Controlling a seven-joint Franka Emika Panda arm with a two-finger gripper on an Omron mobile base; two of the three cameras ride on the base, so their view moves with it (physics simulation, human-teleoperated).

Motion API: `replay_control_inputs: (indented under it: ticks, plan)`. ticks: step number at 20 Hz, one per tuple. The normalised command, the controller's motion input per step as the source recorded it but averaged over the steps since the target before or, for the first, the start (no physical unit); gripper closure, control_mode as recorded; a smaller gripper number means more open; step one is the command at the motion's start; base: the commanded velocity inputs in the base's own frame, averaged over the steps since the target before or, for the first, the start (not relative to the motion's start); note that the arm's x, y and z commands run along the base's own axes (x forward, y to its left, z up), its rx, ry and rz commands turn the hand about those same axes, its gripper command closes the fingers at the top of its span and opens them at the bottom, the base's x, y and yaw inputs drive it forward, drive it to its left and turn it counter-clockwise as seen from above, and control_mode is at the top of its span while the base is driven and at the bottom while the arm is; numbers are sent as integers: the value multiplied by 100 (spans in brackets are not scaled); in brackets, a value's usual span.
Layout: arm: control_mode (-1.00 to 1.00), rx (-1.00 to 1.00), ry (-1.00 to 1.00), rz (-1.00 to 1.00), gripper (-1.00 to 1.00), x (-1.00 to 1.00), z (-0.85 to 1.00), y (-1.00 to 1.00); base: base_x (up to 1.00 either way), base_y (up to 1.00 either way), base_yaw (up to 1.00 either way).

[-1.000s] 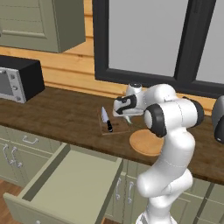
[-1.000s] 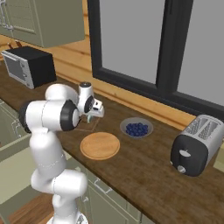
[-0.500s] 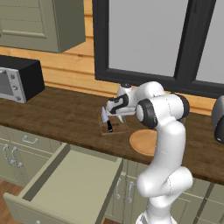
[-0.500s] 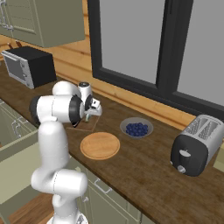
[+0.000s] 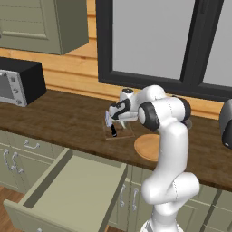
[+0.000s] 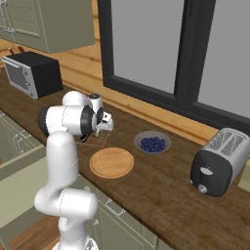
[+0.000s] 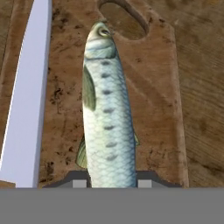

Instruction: Pick up the knife from the drawer and place it on the cutting board. Then place the meat from the plate to the cutting board.

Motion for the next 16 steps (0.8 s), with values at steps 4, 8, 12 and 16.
replay_control_inputs:
  ticks: [4, 8, 12, 16]
  plan:
    - [-100, 0, 0, 0, -100, 0, 0, 0, 0, 0, 0]
    - [-100, 0, 0, 0, -100, 0, 0, 0, 0, 0, 0]
    - [-100, 0, 0, 0, -100, 0, 1, 0, 0, 0, 0]
    - [-100, 0, -13, 0, -100, -74, 68, 0, 0, 0, 0]
